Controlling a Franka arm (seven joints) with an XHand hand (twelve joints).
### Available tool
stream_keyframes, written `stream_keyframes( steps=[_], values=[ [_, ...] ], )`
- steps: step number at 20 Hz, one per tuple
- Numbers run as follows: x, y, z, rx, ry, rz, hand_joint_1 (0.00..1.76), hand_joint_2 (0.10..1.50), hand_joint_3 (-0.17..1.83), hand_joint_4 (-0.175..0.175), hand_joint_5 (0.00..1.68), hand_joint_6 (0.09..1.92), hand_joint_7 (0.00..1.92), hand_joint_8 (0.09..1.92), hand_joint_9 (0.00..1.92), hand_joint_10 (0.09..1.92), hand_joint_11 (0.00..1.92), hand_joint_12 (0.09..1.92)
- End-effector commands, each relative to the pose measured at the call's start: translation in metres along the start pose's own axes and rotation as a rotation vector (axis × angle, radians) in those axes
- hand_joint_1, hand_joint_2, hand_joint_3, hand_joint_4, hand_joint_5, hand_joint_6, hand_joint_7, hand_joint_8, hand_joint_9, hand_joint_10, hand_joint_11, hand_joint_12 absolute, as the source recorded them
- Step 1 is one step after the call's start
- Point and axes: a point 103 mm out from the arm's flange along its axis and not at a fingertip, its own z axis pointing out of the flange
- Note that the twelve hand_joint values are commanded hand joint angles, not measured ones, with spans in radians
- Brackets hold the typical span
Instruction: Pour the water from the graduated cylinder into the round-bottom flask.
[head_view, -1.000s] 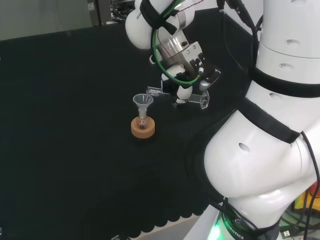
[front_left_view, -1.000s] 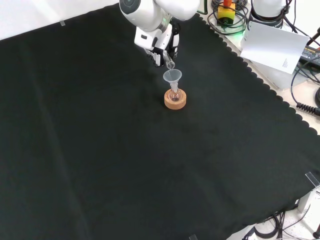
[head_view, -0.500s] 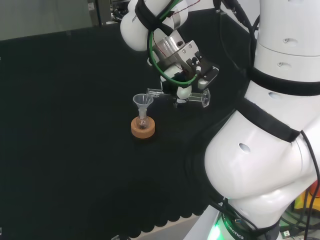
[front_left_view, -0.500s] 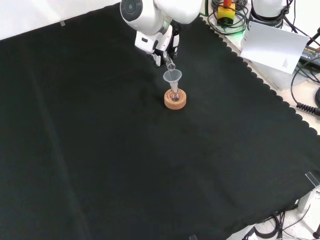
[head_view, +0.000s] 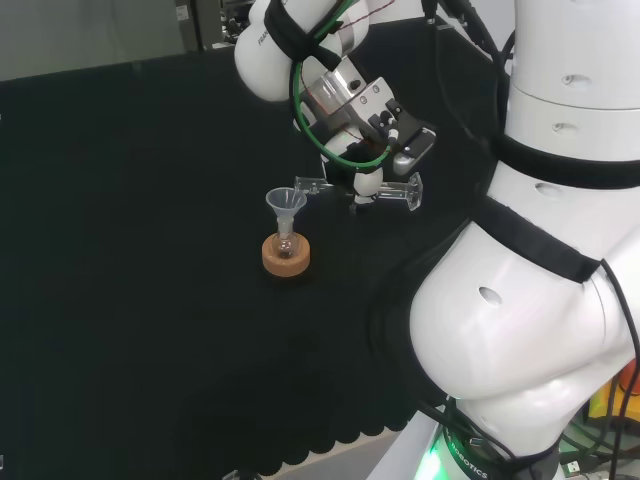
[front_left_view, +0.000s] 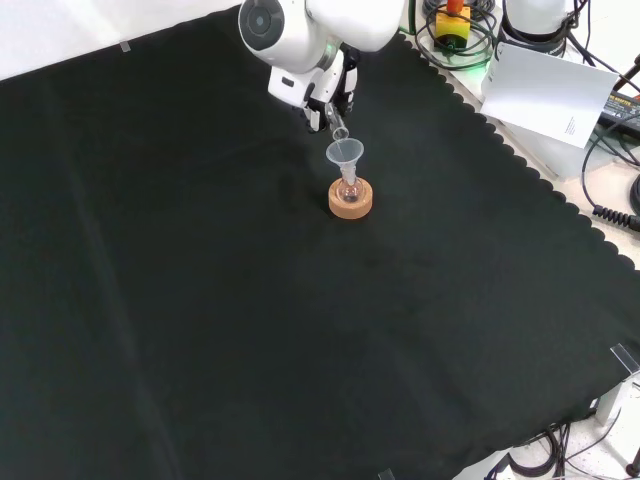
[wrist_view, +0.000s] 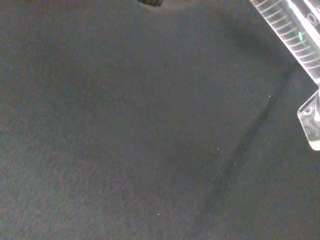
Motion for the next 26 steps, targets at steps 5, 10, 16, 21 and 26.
stream_keyframes(
  steps=[5, 10, 16, 21, 26],
  values=[
    [0.009, 0.001, -0.008, 0.050, -0.037, 0.019, 1.13, 1.14, 0.00, -0.144, 0.94, 1.08, 1.23, 0.36, 1.44, 0.09, 1.30, 0.73],
    [0.002, -0.003, -0.007, 0.051, -0.045, 0.021, 1.13, 1.15, 0.00, -0.143, 0.93, 1.08, 1.23, 0.35, 1.44, 0.09, 1.30, 0.73],
    [0.008, -0.005, -0.015, 0.063, -0.064, 0.031, 1.13, 1.15, 0.00, -0.142, 0.93, 1.09, 1.24, 0.35, 1.44, 0.09, 1.30, 0.73],
    [0.010, -0.006, -0.019, 0.070, -0.079, 0.035, 1.13, 1.15, 0.00, -0.142, 0.93, 1.09, 1.24, 0.35, 1.44, 0.09, 1.30, 0.73],
    [0.009, -0.007, -0.020, 0.083, -0.084, 0.042, 1.13, 1.15, 0.00, -0.141, 0.93, 1.09, 1.24, 0.35, 1.44, 0.09, 1.30, 0.73]
  ],
)
